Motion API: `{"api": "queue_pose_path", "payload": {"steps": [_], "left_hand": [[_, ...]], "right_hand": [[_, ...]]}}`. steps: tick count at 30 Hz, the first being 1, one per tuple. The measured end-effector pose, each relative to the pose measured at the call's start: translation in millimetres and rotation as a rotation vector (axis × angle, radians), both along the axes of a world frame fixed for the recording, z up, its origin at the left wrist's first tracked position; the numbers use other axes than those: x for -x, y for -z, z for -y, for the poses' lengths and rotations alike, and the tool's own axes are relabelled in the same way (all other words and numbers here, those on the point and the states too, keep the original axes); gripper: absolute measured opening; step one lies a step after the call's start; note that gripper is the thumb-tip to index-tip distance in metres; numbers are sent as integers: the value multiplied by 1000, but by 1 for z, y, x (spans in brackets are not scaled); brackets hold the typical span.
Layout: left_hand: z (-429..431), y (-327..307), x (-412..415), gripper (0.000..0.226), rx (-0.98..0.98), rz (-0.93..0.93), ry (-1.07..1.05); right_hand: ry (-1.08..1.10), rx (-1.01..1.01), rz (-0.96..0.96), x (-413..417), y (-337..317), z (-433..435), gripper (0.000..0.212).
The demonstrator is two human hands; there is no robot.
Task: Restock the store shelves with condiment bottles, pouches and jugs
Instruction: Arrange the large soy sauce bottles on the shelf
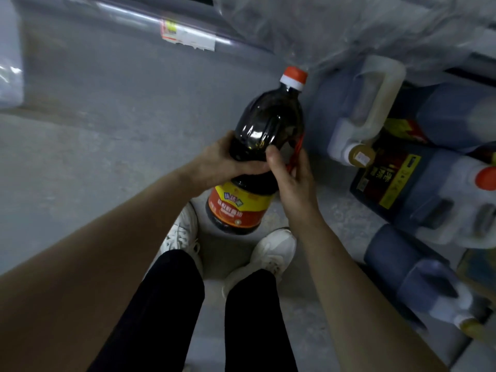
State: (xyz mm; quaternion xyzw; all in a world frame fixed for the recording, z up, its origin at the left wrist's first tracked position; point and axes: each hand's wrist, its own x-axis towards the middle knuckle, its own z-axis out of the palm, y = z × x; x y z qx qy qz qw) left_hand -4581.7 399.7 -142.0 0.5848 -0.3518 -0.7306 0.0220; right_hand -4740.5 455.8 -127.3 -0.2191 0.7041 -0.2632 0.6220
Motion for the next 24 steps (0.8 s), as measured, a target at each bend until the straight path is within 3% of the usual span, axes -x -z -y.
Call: {"api": "queue_pose_path", "payload": {"steps": [4, 10, 16, 18, 22, 24], "left_hand": [[-28, -28, 2, 64, -118, 12, -22], [-44, -103, -1, 59, -145, -13, -61], [-31, -193, 4, 45, -127, -8, -132], [-26, -226, 6, 48, -118, -2, -149], [-20, -295, 6, 47, -99, 18, -205], [-20, -326, 4, 47, -86, 22, -214]], "right_hand": [[-22, -69, 16, 4, -26, -16, 46], [-130, -139, 14, 16, -86, -15, 78], [-115, -89, 28, 14, -169, 6, 87], [-142, -56, 49, 16, -201, 11, 82], [-188, -7, 42, 19, -270, 9, 47], [-186, 12, 38, 18, -303, 11, 46]]}}
